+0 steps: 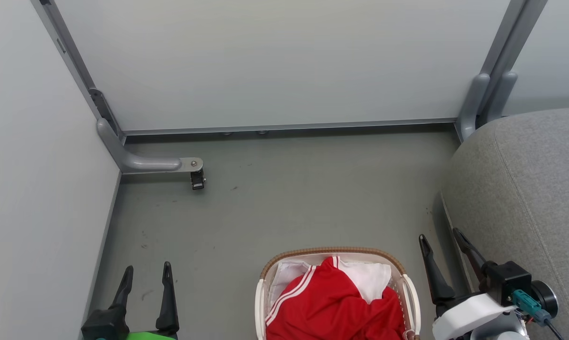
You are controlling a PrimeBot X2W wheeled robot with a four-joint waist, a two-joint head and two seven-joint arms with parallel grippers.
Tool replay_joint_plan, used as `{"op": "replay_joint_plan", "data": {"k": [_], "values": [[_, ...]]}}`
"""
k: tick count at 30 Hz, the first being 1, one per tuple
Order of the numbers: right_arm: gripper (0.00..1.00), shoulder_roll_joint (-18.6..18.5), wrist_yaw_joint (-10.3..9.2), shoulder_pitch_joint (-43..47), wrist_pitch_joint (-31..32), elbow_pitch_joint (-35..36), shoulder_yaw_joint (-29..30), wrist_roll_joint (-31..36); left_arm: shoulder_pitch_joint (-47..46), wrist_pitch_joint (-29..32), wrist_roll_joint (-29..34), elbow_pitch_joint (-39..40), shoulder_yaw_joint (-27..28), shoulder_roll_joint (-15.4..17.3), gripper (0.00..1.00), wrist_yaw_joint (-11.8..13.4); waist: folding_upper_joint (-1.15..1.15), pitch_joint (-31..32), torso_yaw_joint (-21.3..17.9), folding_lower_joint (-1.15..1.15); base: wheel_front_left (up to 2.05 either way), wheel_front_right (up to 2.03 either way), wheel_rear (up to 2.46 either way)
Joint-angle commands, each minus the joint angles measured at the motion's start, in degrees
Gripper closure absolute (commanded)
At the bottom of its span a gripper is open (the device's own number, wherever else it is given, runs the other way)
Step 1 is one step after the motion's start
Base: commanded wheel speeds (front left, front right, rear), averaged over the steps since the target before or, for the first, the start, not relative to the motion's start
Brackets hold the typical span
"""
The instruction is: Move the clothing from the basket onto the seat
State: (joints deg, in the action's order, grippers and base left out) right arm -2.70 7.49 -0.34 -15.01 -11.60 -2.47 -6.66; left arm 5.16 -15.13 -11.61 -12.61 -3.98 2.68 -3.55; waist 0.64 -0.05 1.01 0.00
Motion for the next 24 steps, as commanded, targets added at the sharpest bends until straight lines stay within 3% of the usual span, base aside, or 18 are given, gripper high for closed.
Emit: {"op": "replay_joint_plan", "data": {"k": [1, 24], "values": [[0.00, -0.3, 0.00, 0.7, -0.3, 0.0, 0.1, 0.1, 0.3, 0.0, 0.0, -0.1, 0.1, 0.4, 0.00, -0.1, -0.64, 0.0, 0.0, 0.00, 0.00, 0.00, 0.00], [0.00, -0.3, 0.00, -0.2, -0.3, 0.7, 0.8, 0.3, -1.0, 0.0, -1.0, 0.1, -1.1, 0.4, 0.00, -0.3, -0.64, -1.5, 0.1, 0.00, 0.00, 0.00, 0.00]]}}
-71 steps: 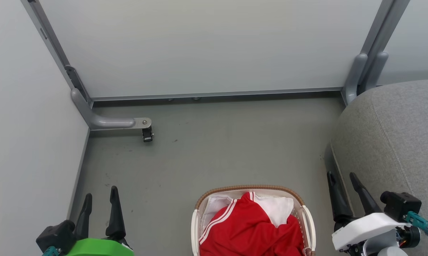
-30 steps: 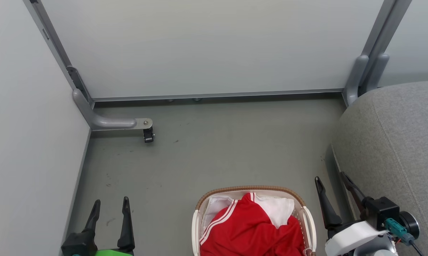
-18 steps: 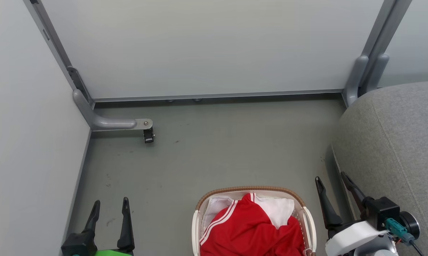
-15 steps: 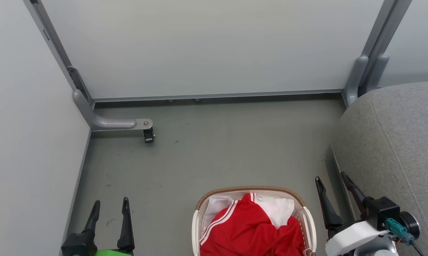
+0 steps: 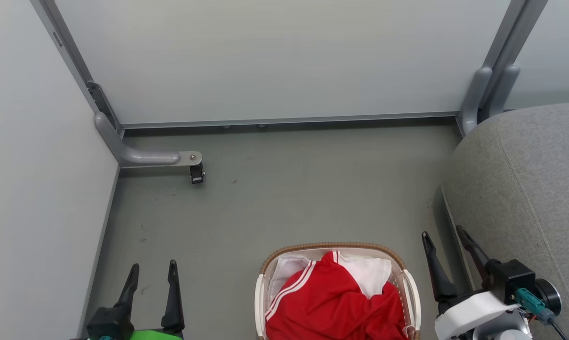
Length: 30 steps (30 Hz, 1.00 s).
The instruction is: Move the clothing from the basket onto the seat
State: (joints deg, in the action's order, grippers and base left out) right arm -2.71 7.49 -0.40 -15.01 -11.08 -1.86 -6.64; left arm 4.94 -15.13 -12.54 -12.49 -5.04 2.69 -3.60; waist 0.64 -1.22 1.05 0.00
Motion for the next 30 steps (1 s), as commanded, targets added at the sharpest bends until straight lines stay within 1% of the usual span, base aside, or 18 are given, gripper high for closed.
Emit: {"op": "replay_joint_plan", "data": {"k": [1, 8, 13, 19, 23, 25, 30], "values": [[0.00, -0.3, 0.00, -0.2, -0.3, 0.4, 0.2, 0.3, -1.3, 0.0, -0.2, 0.0, -0.4, 0.4, 0.00, -0.3, -0.64, -0.8, 0.0, 0.00, 0.00, 0.00, 0.00], [0.00, -0.3, 0.00, -3.2, -0.3, 2.5, 1.8, 1.4, -7.2, 0.0, 1.2, -0.8, -4.1, 0.4, 0.00, -1.3, -0.64, -7.0, -0.3, 0.00, 0.00, 0.00, 0.00], [0.00, -0.3, -0.01, -6.1, -0.3, 4.8, 4.1, 2.7, -13.1, 0.0, 2.5, -4.2, -7.7, 0.3, 0.00, -2.0, -0.64, -12.9, -1.0, 0.00, 0.00, 0.00, 0.00], [0.00, -0.3, -0.02, -10.2, -0.2, 7.4, 8.1, 4.5, -22.4, 0.0, 4.8, -12.7, -15.6, 0.4, 0.00, -3.0, -0.64, -20.8, -2.1, 0.00, 0.00, 0.00, 0.00], [0.00, -0.3, -0.02, -13.1, -0.2, 9.0, 10.8, 4.4, -29.5, 0.0, 6.2, -19.9, -22.6, 0.4, 0.00, -3.5, -0.64, -26.1, -3.2, 0.00, 0.00, 0.00, 0.00], [0.00, -0.3, -0.02, -14.4, -0.2, 9.7, 11.8, 4.0, -32.8, 0.0, 7.9, -23.5, -26.1, 0.4, 0.00, -3.6, -0.64, -28.4, -3.8, 0.00, 0.00, 0.00, 0.00], [0.00, -0.3, -0.02, -17.0, -0.2, 11.8, 12.7, 4.5, -39.3, 0.0, 9.3, -30.7, -33.7, 0.4, 0.00, -3.9, -0.64, -33.4, -5.5, 0.00, 0.00, 0.00, 0.00]]}}
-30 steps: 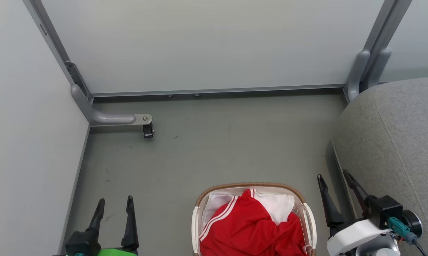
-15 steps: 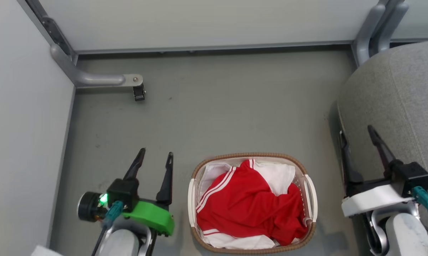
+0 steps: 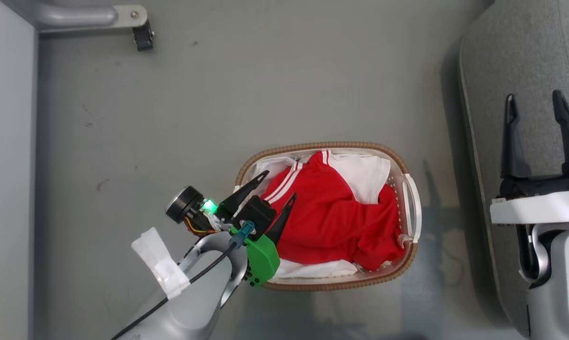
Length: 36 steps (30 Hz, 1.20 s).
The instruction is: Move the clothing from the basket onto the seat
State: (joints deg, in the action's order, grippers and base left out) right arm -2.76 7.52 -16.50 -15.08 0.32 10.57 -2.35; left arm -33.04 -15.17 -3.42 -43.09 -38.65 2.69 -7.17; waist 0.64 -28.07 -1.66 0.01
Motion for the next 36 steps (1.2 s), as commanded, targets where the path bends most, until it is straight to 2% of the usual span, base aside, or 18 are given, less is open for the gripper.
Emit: {"op": "replay_joint_plan", "data": {"k": [1, 11, 22, 28, 36], "values": [[0.00, -0.2, -0.06, -1.4, -0.1, 0.7, 0.6, 0.1, -2.5, 0.0, 0.5, -2.1, -1.8, 0.4, 0.00, -0.3, -0.64, -7.6, -3.1, -0.01, 0.00, 0.00, 0.00], [0.00, -0.2, -0.06, -5.6, -0.1, 1.9, 0.2, -2.6, -11.3, 0.1, -0.8, -12.0, -12.0, 0.4, 0.00, -0.3, -0.64, -16.2, -6.8, -0.01, 0.00, 0.00, 0.00], [0.00, -0.2, -0.06, -8.5, -0.1, 2.6, -0.7, -7.0, -16.5, 0.7, -2.9, -17.8, -16.3, 0.4, 0.00, 0.3, -0.64, -21.6, -10.8, -0.01, 0.00, 0.00, 0.00], [0.00, -0.2, -0.06, -9.2, -0.1, 3.2, -1.8, -8.0, -19.2, 2.6, -3.9, -19.3, -18.2, 0.4, 0.00, 1.5, -0.64, -23.2, -11.8, -0.01, 0.00, 0.00, 0.00], [0.00, -0.2, -0.06, -9.2, -0.1, 3.7, -2.7, -9.2, -21.6, 6.2, -6.0, -21.1, -19.4, 0.4, 0.00, 5.0, -0.64, -24.7, -12.5, -0.01, 0.00, 0.00, 0.00]]}}
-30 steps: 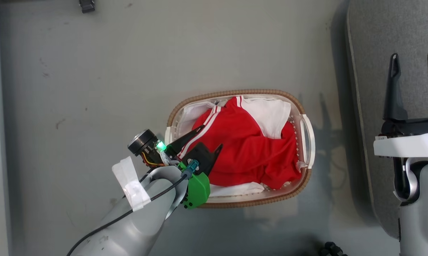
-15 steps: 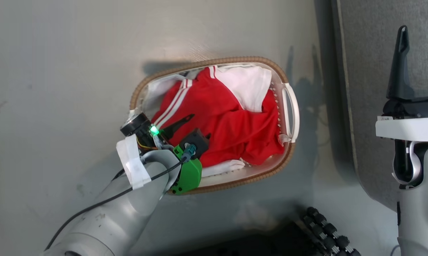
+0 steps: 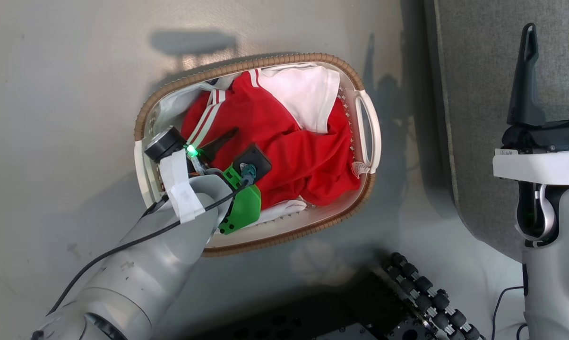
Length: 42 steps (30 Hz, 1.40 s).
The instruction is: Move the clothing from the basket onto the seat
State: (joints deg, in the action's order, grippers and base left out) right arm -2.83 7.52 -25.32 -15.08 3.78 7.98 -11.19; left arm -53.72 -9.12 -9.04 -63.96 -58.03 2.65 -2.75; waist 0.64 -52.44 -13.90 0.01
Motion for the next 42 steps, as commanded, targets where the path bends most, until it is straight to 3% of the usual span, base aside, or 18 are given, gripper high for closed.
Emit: {"op": "replay_joint_plan", "data": {"k": [1, 3, 5, 7, 8, 19, 28, 37, 42], "values": [[0.00, -0.1, -0.06, -0.3, -0.1, 0.1, -0.2, -0.5, -1.0, 0.5, -0.7, -0.3, -0.1, 0.4, 0.00, 0.9, -0.64, -0.4, -0.3, -0.01, 0.00, 0.00, 0.00], [0.00, -0.1, -0.06, -0.3, -0.1, -0.1, -0.4, -0.7, -1.1, 1.0, -1.6, -0.4, -0.2, 0.4, 0.52, 1.4, -0.64, -0.5, -0.4, -0.01, 0.00, 0.00, 0.00], [0.00, -0.1, -0.06, -0.3, -0.1, -0.3, -0.6, -1.0, -1.1, 1.2, -2.2, -0.4, -0.6, 0.4, 0.70, 1.7, -0.64, -0.5, -0.4, -0.01, 0.00, 0.00, 0.00], [0.00, -0.1, -0.06, -0.2, -0.1, -0.4, -0.8, -1.1, -1.1, 1.3, -2.8, -0.6, -0.8, 0.4, 0.95, 2.2, -0.64, -0.4, -0.4, -0.01, 0.00, 0.00, 0.00], [0.00, -0.1, -0.06, -0.3, -0.1, -0.5, -0.9, -1.1, -1.1, 1.2, -3.2, -0.6, -0.9, 0.4, 1.00, 2.3, -0.64, -0.3, -0.4, -0.01, 0.00, 0.00, 0.00], [0.00, -0.1, -0.06, 0.5, -0.1, -1.7, -0.1, 0.2, 1.5, -2.3, -7.6, 1.0, -1.2, 0.4, 1.00, 2.9, -0.64, 2.7, 1.3, -0.01, 0.00, 0.00, 0.00], [0.00, -0.1, -0.06, 2.4, -0.1, -3.2, 0.6, 2.4, 4.6, -5.3, -10.1, 4.3, -2.4, 0.4, 1.00, 3.6, -0.64, 9.3, 4.4, -0.01, 0.00, 0.00, 0.00], [0.00, -0.1, -0.06, 5.7, -0.1, -5.5, 1.1, 5.4, 5.7, -6.1, -10.7, 12.5, -1.5, 0.4, 1.00, 4.4, -0.64, 18.9, 8.2, -0.01, 0.00, 0.00, 0.00], [0.00, -0.2, -0.06, 8.2, -0.1, -6.2, 0.4, 6.6, 6.0, -6.1, -9.6, 19.6, 0.1, 2.6, 1.00, 5.0, -0.64, 24.4, 9.7, -0.01, 0.00, 0.00, 0.00]]}}
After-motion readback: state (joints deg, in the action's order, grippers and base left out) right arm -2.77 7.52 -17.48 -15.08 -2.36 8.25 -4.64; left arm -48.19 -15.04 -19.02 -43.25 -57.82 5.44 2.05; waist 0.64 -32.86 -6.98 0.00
